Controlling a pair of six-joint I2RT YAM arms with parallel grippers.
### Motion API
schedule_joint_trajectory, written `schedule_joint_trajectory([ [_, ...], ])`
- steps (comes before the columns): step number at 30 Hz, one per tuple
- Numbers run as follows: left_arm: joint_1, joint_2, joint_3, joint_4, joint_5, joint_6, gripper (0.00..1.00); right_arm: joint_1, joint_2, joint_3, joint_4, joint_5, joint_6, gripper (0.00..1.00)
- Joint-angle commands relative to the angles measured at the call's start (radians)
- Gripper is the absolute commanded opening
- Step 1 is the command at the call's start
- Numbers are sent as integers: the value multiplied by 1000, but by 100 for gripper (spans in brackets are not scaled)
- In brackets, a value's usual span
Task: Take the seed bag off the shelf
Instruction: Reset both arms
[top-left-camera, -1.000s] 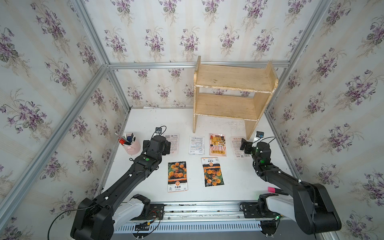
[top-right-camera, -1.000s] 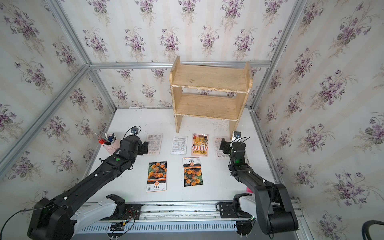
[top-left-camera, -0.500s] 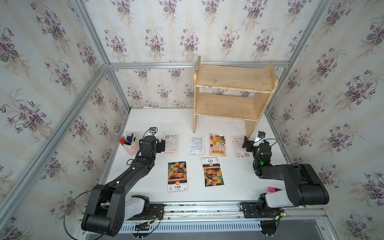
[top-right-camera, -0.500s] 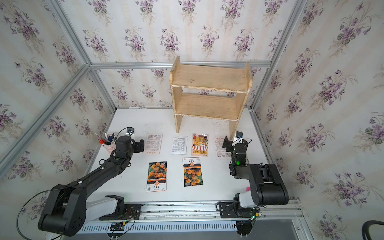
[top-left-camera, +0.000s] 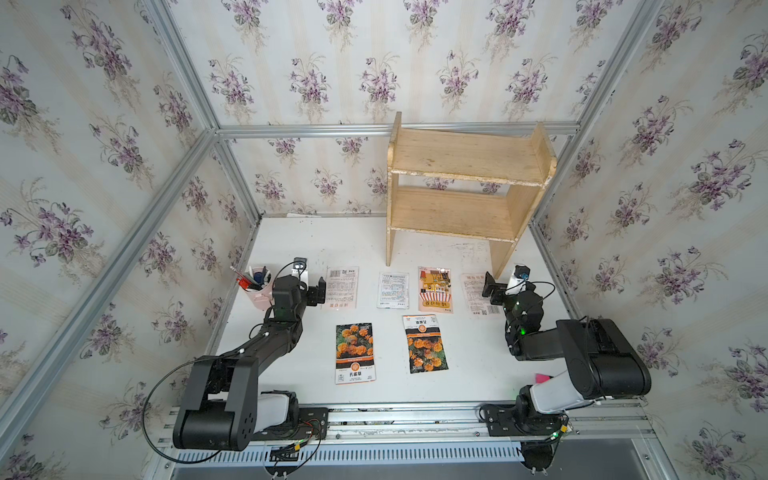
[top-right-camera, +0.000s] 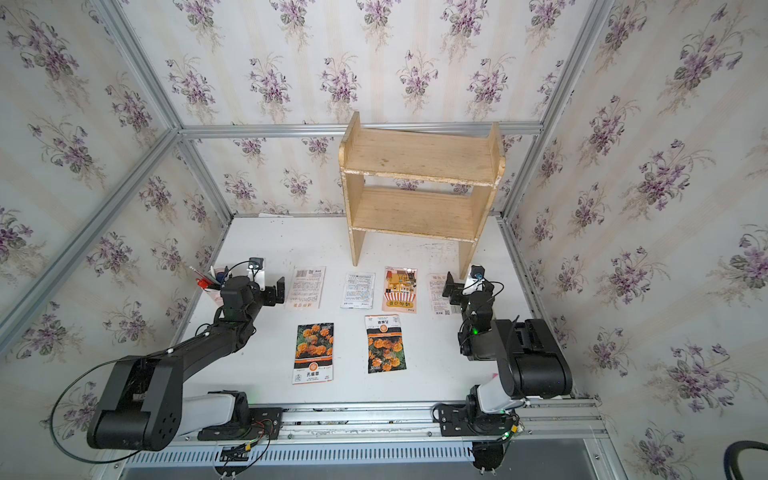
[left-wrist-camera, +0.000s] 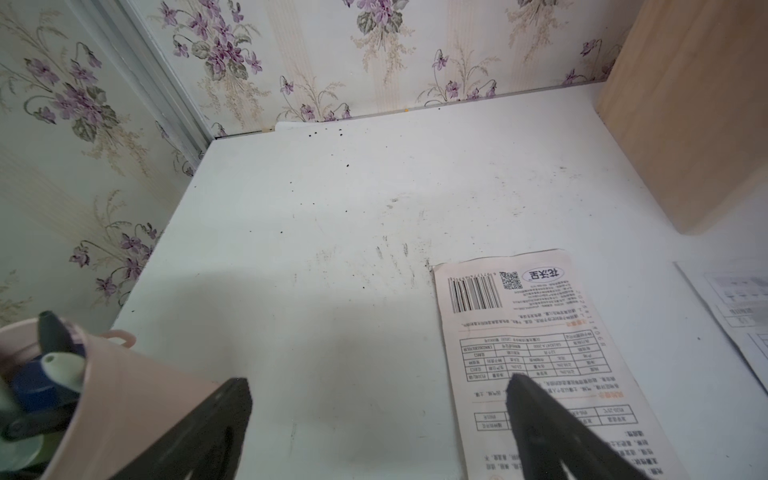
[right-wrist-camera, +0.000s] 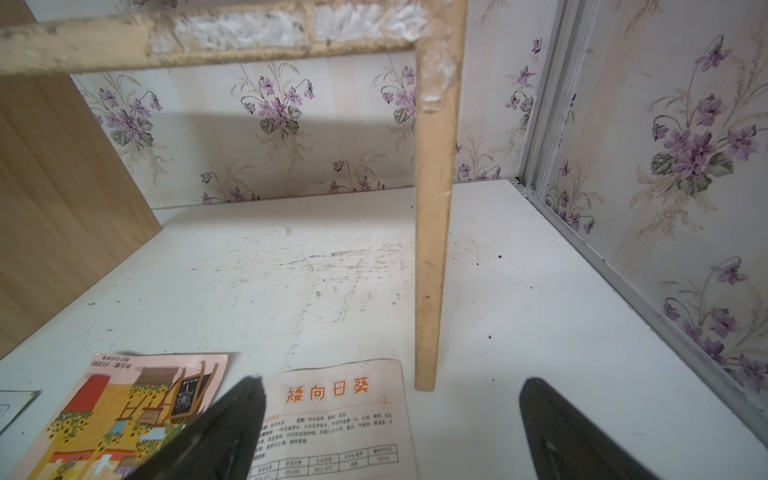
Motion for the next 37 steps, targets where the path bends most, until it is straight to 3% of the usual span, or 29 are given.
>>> schedule_joint_trajectory([
  [1, 3, 18, -11, 92, 32, 14, 100, 2, 3, 3, 27, -4, -3, 100],
  [15, 16, 179, 2, 188, 72, 19, 100, 2, 3, 4, 25, -6, -3, 100],
  [37, 25, 181, 28, 138, 75, 8, 100, 3, 4, 7, 19, -8, -5, 100],
])
